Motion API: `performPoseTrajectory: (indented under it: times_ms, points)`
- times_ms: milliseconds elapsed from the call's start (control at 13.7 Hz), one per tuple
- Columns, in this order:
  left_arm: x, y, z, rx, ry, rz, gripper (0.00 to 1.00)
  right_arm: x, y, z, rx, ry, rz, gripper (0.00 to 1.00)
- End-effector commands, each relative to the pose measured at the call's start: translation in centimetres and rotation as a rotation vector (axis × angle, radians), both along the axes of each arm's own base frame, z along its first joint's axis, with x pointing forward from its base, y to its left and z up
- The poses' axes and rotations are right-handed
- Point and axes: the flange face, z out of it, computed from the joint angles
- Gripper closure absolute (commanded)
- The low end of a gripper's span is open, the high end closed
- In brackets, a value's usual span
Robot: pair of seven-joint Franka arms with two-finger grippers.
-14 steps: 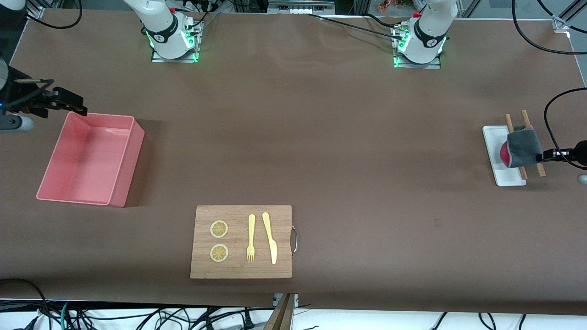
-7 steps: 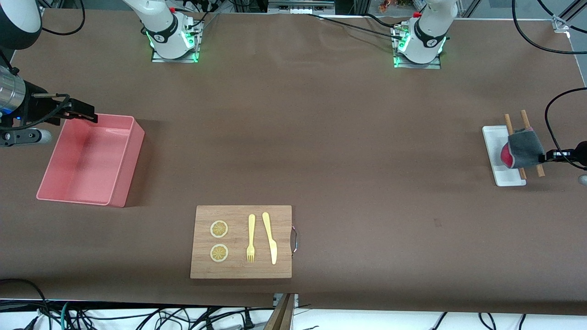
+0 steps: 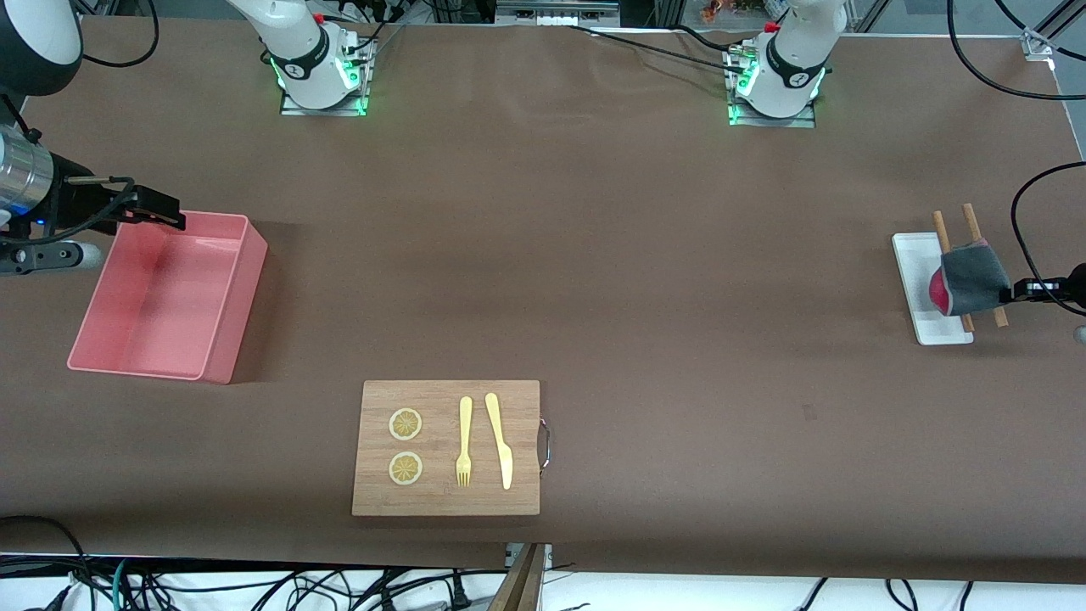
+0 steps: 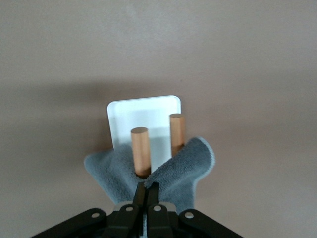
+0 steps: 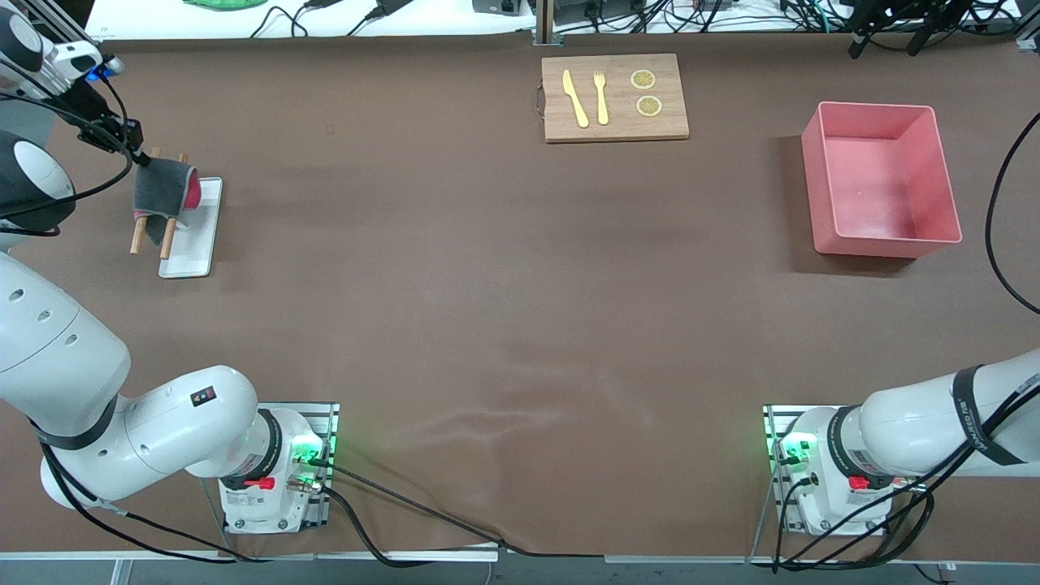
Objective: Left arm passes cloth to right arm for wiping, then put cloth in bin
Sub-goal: 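Close the left gripper on the cloth while the right gripper moves toward the bin, then lift the cloth off the pegs with the left gripper toward the table middle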
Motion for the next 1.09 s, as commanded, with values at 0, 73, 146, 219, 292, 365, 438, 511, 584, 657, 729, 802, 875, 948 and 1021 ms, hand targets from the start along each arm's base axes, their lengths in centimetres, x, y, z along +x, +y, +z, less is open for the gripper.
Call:
performPoseTrajectory:
  times_ms: [0,73,146,219,292,365,438,511,584,657,729,802,875,948,1021]
  points:
    - [1.8,-1.9,3.6,-0.018,0.007,-0.006,1.0,0.7,1.3,0.2,0.014,-0.003,-0.071,0.0]
    - [2.2,-2.6,4.6,-0.019,0.016,-0.008,1.0,0.7,2.3,0.3,0.006,-0.003,-0.091,0.0]
    - [2.7,-3.8,5.6,-0.017,0.033,-0.012,1.0,0.6,2.7,0.3,0.002,-0.001,-0.118,0.0]
    - [3.2,-5.2,6.3,-0.015,0.05,-0.016,1.0,0.7,3.2,0.4,-0.003,-0.005,-0.142,0.0]
    - [3.8,-6.5,7.3,-0.012,0.058,-0.026,1.0,0.6,4.0,0.4,-0.008,-0.004,-0.168,0.0]
    - [4.3,-7.9,7.9,-0.02,0.068,-0.031,1.0,0.6,4.7,0.4,-0.009,-0.002,-0.206,0.01]
    - [4.7,-9.5,8.5,-0.021,0.082,-0.026,1.0,0.6,5.8,0.5,0.018,-0.005,-0.249,0.0]
    - [5.4,-11.5,9.5,-0.011,0.089,-0.027,1.0,0.9,6.3,0.6,0.043,-0.015,-0.301,0.0]
    - [6.2,-14.3,10.3,-0.007,0.098,-0.041,1.0,1.1,7.2,0.4,0.05,-0.019,-0.324,0.0]
    - [6.7,-17.0,10.9,-0.019,0.11,-0.042,1.0,1.0,8.7,0.3,0.049,-0.025,-0.322,0.0]
    - [7.1,-19.7,11.7,-0.028,0.119,-0.03,1.0,1.1,9.4,0.0,0.046,-0.021,-0.338,0.0]
    - [7.6,-22.8,12.3,-0.026,0.133,-0.009,1.0,1.1,10.2,-0.2,0.043,-0.018,-0.347,0.0]
    - [7.8,-26.7,12.4,-0.014,0.157,0.012,1.0,1.3,10.5,-0.6,0.042,-0.021,-0.36,0.0]
    - [7.9,-30.3,12.7,-0.007,0.172,0.015,1.0,1.3,10.8,-0.6,0.042,-0.022,-0.362,0.0]
    - [8.0,-33.8,14.0,-0.074,0.171,0.014,1.0,1.4,11.0,-1.0,0.04,-0.015,-0.368,0.0]
